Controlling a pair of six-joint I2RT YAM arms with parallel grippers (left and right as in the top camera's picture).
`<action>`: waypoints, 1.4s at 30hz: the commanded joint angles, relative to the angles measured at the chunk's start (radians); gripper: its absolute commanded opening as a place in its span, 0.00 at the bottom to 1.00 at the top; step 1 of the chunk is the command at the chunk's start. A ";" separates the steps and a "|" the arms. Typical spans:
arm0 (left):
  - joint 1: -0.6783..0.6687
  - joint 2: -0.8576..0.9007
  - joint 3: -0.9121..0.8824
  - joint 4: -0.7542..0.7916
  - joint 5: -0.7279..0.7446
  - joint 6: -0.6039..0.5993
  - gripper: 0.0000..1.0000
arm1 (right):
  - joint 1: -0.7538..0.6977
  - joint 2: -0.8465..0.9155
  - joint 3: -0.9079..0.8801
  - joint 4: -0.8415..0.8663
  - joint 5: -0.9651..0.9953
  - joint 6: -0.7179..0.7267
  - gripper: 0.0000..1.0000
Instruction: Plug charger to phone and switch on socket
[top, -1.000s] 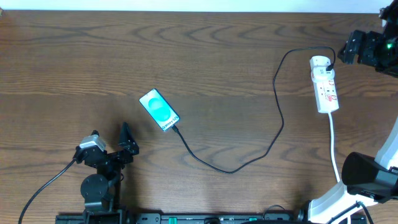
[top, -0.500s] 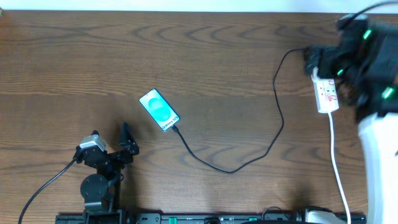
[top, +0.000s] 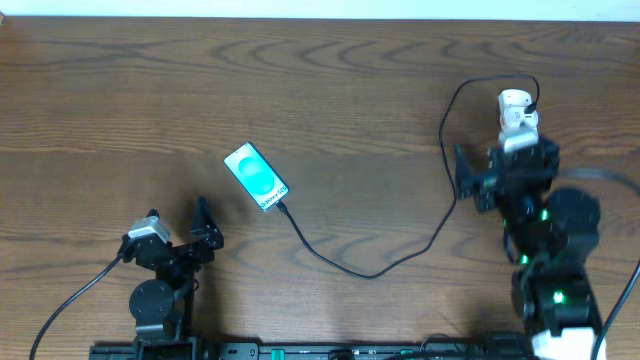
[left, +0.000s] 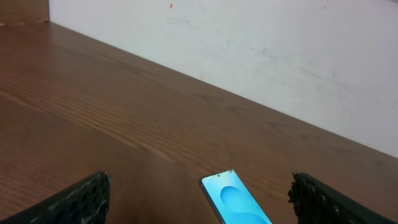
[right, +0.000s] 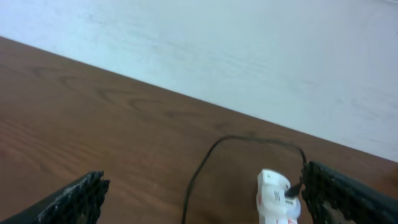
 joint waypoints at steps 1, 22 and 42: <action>0.005 -0.005 -0.019 -0.037 -0.010 0.017 0.92 | 0.025 -0.127 -0.119 0.004 -0.002 -0.021 0.99; 0.005 -0.005 -0.019 -0.037 -0.010 0.017 0.92 | 0.028 -0.694 -0.556 -0.014 0.070 0.092 0.99; 0.005 -0.005 -0.019 -0.037 -0.010 0.017 0.92 | -0.028 -0.699 -0.556 -0.013 0.079 0.092 0.99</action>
